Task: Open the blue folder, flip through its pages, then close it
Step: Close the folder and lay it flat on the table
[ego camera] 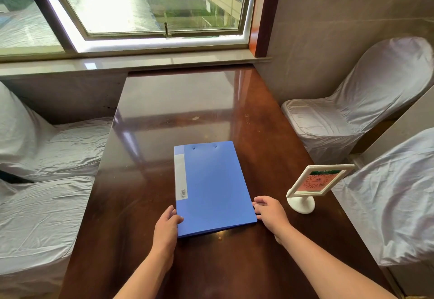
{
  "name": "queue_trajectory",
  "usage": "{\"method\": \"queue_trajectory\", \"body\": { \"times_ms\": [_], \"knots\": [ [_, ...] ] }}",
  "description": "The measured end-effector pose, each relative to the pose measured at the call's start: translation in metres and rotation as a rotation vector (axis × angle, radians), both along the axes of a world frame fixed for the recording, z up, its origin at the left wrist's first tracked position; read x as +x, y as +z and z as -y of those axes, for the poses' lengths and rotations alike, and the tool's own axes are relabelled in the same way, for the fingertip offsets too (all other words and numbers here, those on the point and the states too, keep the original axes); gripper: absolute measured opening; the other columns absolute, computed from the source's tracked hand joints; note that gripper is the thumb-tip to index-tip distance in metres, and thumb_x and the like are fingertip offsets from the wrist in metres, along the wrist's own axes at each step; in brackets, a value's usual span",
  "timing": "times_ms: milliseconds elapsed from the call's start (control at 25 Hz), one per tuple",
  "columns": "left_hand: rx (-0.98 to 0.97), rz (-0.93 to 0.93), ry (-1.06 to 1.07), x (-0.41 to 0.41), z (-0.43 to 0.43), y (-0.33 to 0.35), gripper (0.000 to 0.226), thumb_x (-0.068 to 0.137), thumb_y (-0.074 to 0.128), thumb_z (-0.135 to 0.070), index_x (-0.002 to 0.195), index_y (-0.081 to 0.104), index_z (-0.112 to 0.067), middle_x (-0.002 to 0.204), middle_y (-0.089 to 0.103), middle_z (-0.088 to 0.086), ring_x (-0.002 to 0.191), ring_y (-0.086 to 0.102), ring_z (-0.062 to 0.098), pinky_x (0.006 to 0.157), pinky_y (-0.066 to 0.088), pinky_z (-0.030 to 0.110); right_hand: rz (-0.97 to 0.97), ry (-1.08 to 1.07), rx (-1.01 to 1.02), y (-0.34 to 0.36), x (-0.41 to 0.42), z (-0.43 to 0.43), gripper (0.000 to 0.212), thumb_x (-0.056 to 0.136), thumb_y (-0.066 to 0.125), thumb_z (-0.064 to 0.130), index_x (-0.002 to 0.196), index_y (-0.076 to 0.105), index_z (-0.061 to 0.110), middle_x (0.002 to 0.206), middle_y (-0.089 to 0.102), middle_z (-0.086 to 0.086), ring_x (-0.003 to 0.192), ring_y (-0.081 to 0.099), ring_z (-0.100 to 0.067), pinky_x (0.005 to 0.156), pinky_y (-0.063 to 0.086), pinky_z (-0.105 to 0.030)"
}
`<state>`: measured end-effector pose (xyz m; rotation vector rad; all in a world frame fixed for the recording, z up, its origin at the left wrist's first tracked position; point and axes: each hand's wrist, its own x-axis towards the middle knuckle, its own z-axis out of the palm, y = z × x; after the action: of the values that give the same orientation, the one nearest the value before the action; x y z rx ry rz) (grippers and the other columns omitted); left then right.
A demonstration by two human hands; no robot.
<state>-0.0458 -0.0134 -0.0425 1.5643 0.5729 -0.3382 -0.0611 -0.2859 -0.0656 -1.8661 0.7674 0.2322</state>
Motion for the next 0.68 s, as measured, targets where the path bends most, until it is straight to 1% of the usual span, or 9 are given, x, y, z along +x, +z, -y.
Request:
{"method": "queue_trajectory", "body": {
  "times_ms": [120, 160, 240, 440, 520, 600, 640, 680],
  "knots": [
    [0.019, -0.005, -0.005, 0.0008, 0.0006, -0.0008, 0.040, 0.088, 0.046, 0.003, 0.070, 0.055, -0.032, 0.071, 0.065, -0.028, 0.076, 0.061, 0.003, 0.068, 0.045, 0.027, -0.001, 0.001, -0.003, 0.0002, 0.0005, 0.0003, 0.035, 0.098, 0.055, 0.020, 0.132, 0.059, 0.013, 0.124, 0.067, -0.005, 0.114, 0.063, -0.023, 0.097, 0.056, -0.041],
    [0.017, -0.005, -0.005, 0.0007, 0.0009, -0.0002, 0.040, 0.088, 0.046, 0.002, 0.071, 0.055, -0.032, 0.073, 0.063, -0.029, 0.077, 0.061, 0.003, 0.067, 0.046, 0.026, -0.003, 0.002, -0.004, 0.0004, 0.0002, 0.0004, 0.035, 0.098, 0.054, 0.020, 0.132, 0.059, 0.013, 0.124, 0.067, -0.005, 0.114, 0.063, -0.023, 0.097, 0.056, -0.042],
    [0.009, -0.005, -0.005, 0.0001, 0.0018, 0.0015, 0.039, 0.089, 0.047, 0.001, 0.073, 0.055, -0.033, 0.080, 0.061, -0.025, 0.079, 0.060, 0.003, 0.065, 0.046, 0.024, -0.003, 0.002, -0.001, -0.0002, 0.0000, 0.0010, 0.035, 0.098, 0.054, 0.019, 0.132, 0.059, 0.013, 0.123, 0.067, -0.005, 0.113, 0.063, -0.023, 0.097, 0.056, -0.042],
    [0.016, 0.008, 0.000, -0.0002, 0.0017, -0.0022, 0.039, 0.089, 0.047, 0.001, 0.072, 0.054, -0.034, 0.082, 0.060, -0.023, 0.079, 0.059, 0.004, 0.066, 0.047, 0.025, 0.000, 0.000, 0.004, -0.0003, -0.0005, 0.0013, 0.035, 0.098, 0.054, 0.020, 0.132, 0.059, 0.013, 0.122, 0.067, -0.004, 0.111, 0.064, -0.022, 0.095, 0.057, -0.041],
    [0.026, 0.012, 0.000, -0.0006, 0.0005, -0.0039, 0.040, 0.089, 0.048, 0.001, 0.069, 0.054, -0.033, 0.077, 0.061, -0.024, 0.075, 0.061, 0.003, 0.066, 0.045, 0.026, -0.005, 0.001, 0.001, -0.0005, -0.0010, 0.0008, 0.034, 0.098, 0.054, 0.019, 0.132, 0.059, 0.013, 0.122, 0.067, -0.005, 0.111, 0.064, -0.021, 0.095, 0.057, -0.041],
    [0.025, 0.015, 0.006, 0.0005, -0.0014, -0.0072, 0.041, 0.086, 0.048, 0.003, 0.069, 0.057, -0.033, 0.068, 0.065, -0.027, 0.067, 0.064, -0.005, 0.068, 0.044, 0.028, -0.005, -0.005, 0.004, -0.0007, -0.0009, 0.0003, 0.034, 0.098, 0.053, 0.017, 0.131, 0.060, 0.012, 0.121, 0.068, -0.005, 0.110, 0.064, -0.021, 0.096, 0.056, -0.042],
    [0.012, 0.007, 0.002, 0.0011, -0.0024, -0.0079, 0.039, 0.085, 0.048, 0.003, 0.077, 0.063, -0.032, 0.071, 0.066, -0.029, 0.067, 0.065, -0.007, 0.071, 0.045, 0.030, -0.004, -0.006, 0.007, -0.0014, -0.0008, 0.0005, 0.034, 0.098, 0.053, 0.017, 0.130, 0.060, 0.012, 0.120, 0.068, -0.005, 0.109, 0.065, -0.021, 0.096, 0.056, -0.042],
    [0.001, 0.000, 0.005, 0.0011, -0.0032, -0.0078, 0.037, 0.085, 0.049, 0.002, 0.096, 0.067, -0.028, 0.085, 0.068, -0.027, 0.077, 0.065, -0.006, 0.076, 0.047, 0.032, -0.003, -0.005, 0.006, -0.0020, -0.0006, 0.0005, 0.034, 0.098, 0.054, 0.018, 0.130, 0.060, 0.013, 0.120, 0.068, -0.005, 0.109, 0.065, -0.021, 0.096, 0.057, -0.042]
  ]
}}
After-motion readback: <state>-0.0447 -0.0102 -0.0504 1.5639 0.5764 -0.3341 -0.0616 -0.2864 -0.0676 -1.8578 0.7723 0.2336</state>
